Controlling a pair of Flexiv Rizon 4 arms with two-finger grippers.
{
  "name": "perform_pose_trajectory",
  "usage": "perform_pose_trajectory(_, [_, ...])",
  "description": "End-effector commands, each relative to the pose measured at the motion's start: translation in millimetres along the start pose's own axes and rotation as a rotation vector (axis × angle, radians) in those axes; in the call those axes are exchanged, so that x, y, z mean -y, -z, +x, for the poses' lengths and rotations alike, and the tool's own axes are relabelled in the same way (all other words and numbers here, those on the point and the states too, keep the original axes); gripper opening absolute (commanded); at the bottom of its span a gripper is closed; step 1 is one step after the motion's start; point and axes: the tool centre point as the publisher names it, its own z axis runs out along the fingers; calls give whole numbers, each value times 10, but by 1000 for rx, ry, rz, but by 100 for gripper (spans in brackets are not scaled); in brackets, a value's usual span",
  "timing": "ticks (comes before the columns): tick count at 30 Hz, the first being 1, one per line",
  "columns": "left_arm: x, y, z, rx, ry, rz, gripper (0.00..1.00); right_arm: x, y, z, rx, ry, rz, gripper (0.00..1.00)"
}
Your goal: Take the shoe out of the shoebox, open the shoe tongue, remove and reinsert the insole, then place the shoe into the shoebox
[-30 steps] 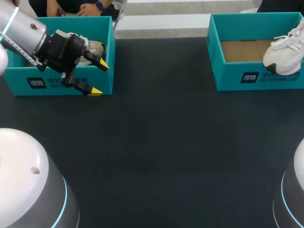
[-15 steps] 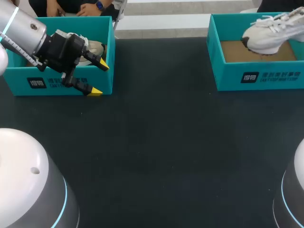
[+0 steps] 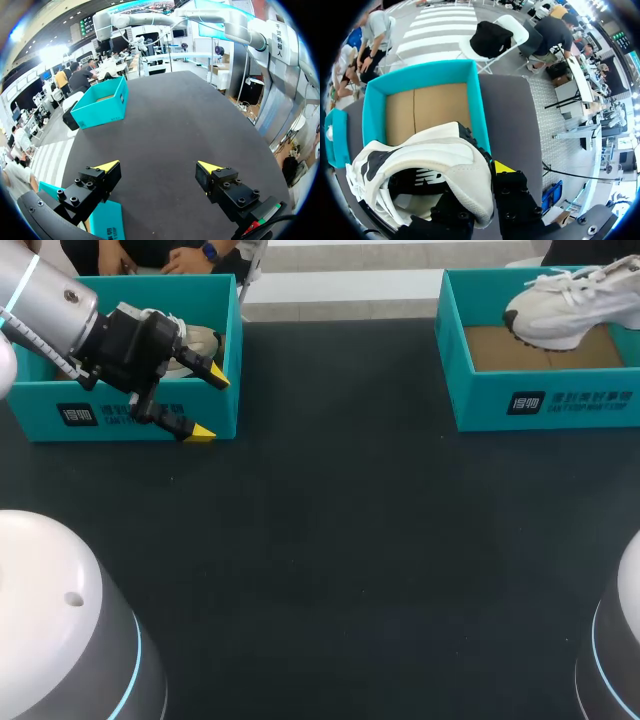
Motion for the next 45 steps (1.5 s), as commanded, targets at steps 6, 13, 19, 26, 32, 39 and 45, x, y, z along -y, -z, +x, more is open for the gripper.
perform_pose_trajectory(6, [1,-1,6,0,0,-3,100,-258,-179,230,32,-99,39,0])
perform_pose_trajectory(13, [1,-1,6,0,0,-3,100,-370,-409,263,47,-76,44,0])
perform_pose_trajectory(19, [1,-1,6,0,0,-3,100,-399,-598,246,62,-68,60,0])
perform_pose_trajectory(26, [1,-1,6,0,0,-3,100,-467,-799,262,69,-101,88,0])
perform_pose_trajectory(32, [1,-1,6,0,0,-3,100,-521,-923,285,76,-144,98,0])
perform_pose_trajectory(39, [1,-1,6,0,0,-3,100,-528,-1105,319,91,-180,107,0])
perform_pose_trajectory(45, [1,-1,6,0,0,-3,100,-416,-1214,352,100,-181,129,0])
